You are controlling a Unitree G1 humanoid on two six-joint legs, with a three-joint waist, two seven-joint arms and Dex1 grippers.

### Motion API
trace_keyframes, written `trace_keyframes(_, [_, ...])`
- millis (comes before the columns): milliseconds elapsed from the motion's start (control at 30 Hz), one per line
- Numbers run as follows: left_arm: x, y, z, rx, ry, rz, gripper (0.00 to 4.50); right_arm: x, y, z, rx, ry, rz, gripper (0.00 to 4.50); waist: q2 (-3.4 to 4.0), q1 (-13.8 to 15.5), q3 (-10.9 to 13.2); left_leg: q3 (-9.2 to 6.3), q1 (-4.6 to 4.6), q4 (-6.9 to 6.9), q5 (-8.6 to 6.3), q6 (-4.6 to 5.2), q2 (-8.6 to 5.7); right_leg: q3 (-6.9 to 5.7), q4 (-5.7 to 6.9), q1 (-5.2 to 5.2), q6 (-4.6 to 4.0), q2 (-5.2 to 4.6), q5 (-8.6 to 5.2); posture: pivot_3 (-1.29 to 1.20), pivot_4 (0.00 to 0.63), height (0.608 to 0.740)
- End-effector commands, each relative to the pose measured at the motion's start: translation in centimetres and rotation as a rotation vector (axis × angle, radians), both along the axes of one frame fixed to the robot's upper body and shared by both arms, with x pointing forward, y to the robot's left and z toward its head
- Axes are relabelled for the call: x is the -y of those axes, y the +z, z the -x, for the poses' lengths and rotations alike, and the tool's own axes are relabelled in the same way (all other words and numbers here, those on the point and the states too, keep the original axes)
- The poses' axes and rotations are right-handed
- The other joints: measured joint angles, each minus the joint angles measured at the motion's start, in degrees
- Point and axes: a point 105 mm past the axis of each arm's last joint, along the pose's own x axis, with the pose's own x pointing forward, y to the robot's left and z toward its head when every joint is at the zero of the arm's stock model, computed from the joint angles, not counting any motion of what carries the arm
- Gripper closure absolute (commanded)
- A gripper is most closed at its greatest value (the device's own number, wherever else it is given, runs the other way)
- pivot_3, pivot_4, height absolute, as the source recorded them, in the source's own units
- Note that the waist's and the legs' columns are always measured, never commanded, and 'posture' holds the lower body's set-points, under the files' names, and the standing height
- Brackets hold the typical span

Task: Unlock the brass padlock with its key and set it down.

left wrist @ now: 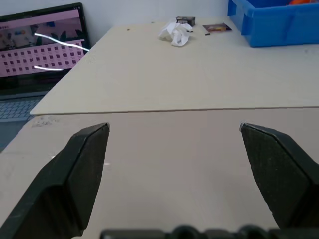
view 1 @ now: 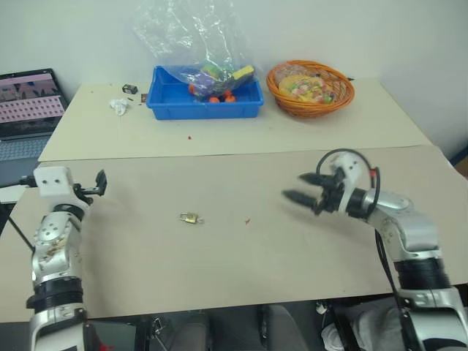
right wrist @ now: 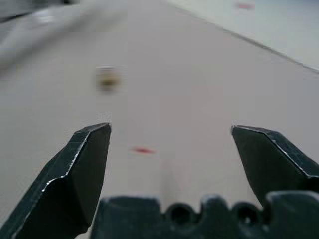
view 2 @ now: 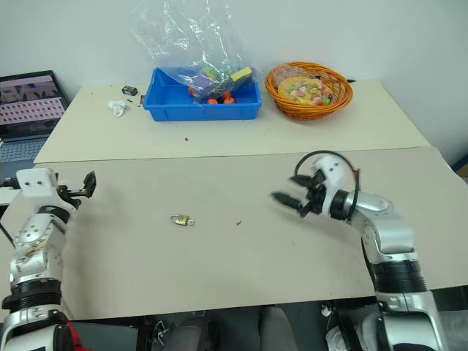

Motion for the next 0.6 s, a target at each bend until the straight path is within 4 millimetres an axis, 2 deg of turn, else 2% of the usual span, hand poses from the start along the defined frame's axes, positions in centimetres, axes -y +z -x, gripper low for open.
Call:
trace_keyframes(33, [1.6,1.1,-1.0,0.033,-0.078,-0.04,0.03,-3.8,-0.2,0.9,0.029,0.152,0.034,0.0,-0.02,0.1,0.0,0.01,0.01,0.07,0.0,-0.01,-0.02,0.0,0.0,0.03,0.0,-0.04,0.0,0.0,0.15,0.728])
trace_keyframes(100, [2.4,0.9,-1.3,0.026,-0.112,-0.046,0.03,-5.1,-0.8,0.3,0.044,0.155,0.045,0.0,-0.03,0.3,0.0,0.02,-0.01,0.13,0.01,-0.02,-0.13,0.01,0.01,0.0,0.0,-0.18,0.02,0.0,0.15,0.728])
trace_keyframes(200, [4.5,1.0,-1.7,0.02,-0.233,-0.103,0.03,-6.1,-1.7,-2.0,0.067,0.073,0.068,0.0,-0.04,0.7,0.0,0.02,-0.02,0.15,0.09,-0.16,-0.18,0.01,0.04,-0.06,-0.03,-0.22,0.04,0.0,0.15,0.728])
trace_keyframes(300, [7.2,1.1,-2.0,-0.006,-0.424,-0.32,0.03,-5.8,-1.7,-2.8,0.069,0.022,0.046,0.0,-0.04,1.7,0.0,0.02,-0.04,0.13,0.19,-0.33,-0.2,-0.04,0.05,-0.11,-0.06,-0.21,0.06,0.0,0.15,0.728])
trace_keyframes(433, [9.1,2.1,-3.3,-0.037,-0.674,-0.382,0.03,-5.2,-1.9,-3.7,0.056,-0.057,0.018,0.0,-0.04,2.1,0.0,0.0,-0.15,0.14,0.32,-0.55,-0.24,-0.17,0.03,-0.1,-0.08,-0.18,0.07,0.0,0.15,0.728])
trace_keyframes(500, [10.6,3.0,-3.4,-0.051,-0.822,-0.419,0.03,-4.8,-2.4,-3.8,0.057,-0.08,0.027,0.0,-0.04,2.0,0.0,0.02,-0.14,0.14,0.3,-0.51,-0.26,-0.2,0.03,-0.09,-0.12,-0.16,0.1,0.0,0.15,0.728])
trace_keyframes(600, [13.6,3.6,-2.1,-0.207,-1.208,-0.43,0.03,-3.9,-3.1,-3.8,0.04,-0.12,0.032,0.0,-0.04,1.8,0.0,0.06,-0.15,0.15,0.18,-0.29,-0.26,-0.23,0.03,-0.07,-0.12,-0.11,0.1,0.0,0.15,0.728])
